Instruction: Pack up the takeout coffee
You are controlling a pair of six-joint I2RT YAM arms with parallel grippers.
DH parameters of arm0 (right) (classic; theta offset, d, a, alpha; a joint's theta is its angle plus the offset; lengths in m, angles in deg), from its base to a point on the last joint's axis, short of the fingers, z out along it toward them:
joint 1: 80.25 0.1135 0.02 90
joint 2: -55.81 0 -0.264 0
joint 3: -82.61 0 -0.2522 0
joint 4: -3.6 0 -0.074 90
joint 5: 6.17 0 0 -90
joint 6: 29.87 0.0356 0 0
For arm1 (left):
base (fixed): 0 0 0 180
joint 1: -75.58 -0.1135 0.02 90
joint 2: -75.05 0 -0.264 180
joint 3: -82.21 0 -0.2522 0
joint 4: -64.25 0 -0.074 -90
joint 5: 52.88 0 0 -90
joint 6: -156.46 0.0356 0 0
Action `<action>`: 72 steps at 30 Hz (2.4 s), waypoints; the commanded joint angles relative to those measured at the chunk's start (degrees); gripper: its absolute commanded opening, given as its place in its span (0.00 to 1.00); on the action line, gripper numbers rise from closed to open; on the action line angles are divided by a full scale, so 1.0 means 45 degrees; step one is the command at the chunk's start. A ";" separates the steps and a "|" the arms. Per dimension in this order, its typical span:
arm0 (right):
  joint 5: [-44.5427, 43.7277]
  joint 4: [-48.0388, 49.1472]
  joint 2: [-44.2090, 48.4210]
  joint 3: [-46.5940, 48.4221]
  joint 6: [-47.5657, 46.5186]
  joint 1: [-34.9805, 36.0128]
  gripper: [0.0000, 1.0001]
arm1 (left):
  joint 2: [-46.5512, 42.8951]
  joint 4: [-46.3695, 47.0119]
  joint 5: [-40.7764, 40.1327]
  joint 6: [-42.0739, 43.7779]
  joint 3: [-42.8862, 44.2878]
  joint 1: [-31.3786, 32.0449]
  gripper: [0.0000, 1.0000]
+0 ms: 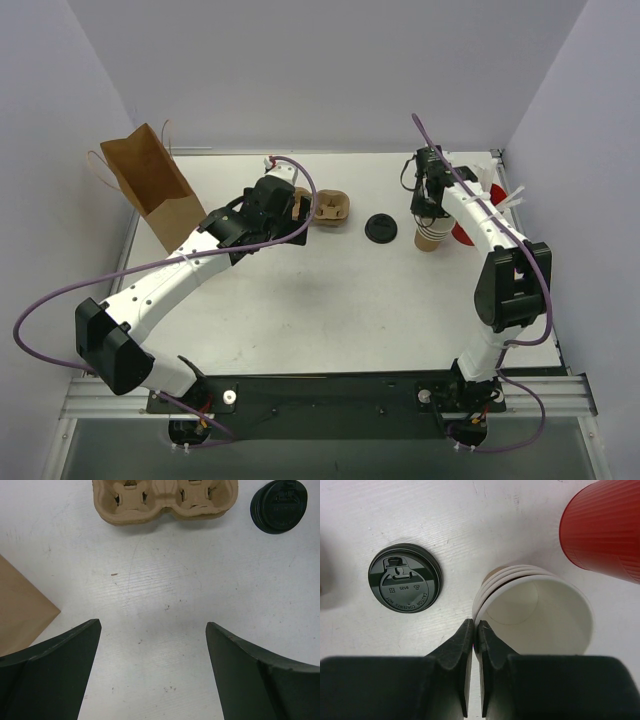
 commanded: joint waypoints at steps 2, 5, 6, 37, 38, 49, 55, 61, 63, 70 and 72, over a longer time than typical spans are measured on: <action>-0.0666 -0.0637 0.0200 0.0678 -0.0284 0.0002 0.00 | -0.0487 0.0503 -0.0075 0.0163 -0.0022 -0.0111 0.98; -0.0958 -0.0832 0.0219 0.0834 -0.0304 0.0021 0.00 | -0.0487 0.0503 -0.0075 0.0143 -0.0061 -0.0111 0.97; -0.1037 -0.0890 0.0258 0.0932 -0.0343 0.0041 0.00 | -0.0506 0.0503 -0.0075 0.0162 -0.0080 -0.0130 0.97; -0.2133 -0.4037 0.1470 0.2188 0.0730 0.5390 0.00 | -0.1618 -0.0259 -0.2008 -0.0990 -0.0060 -0.1184 0.97; -0.2054 -0.3920 0.1354 0.2028 0.0905 0.5644 0.00 | -0.1697 -0.0143 -0.1970 -0.1009 -0.0138 -0.1224 0.97; -0.1685 -0.2376 -0.1204 0.1791 0.2293 0.8049 0.00 | -0.2108 0.0112 -0.1384 -0.0756 -0.0900 -0.1750 0.97; -0.1839 -0.2395 -0.2046 0.2066 0.2313 0.8380 0.00 | -0.2557 0.0131 -0.1384 -0.0697 -0.1174 -0.2005 0.97; -0.2131 -0.2337 -0.2085 0.1890 0.2411 0.8517 0.00 | -0.2947 0.0249 -0.1287 -0.0677 -0.1623 -0.2356 0.97; -0.2190 -0.2259 -0.2046 0.1831 0.2430 0.8615 0.06 | -0.2987 0.0249 -0.1209 -0.0677 -0.1663 -0.2415 0.98; -0.2444 -0.2258 -0.1910 0.1695 0.2411 0.8850 0.27 | -0.3123 0.0346 -0.1013 -0.0677 -0.1818 -0.2532 0.97; -0.2425 -0.2316 -0.1754 0.1694 0.2392 0.8869 0.28 | -0.3143 0.0366 -0.0974 -0.0658 -0.1819 -0.2552 0.97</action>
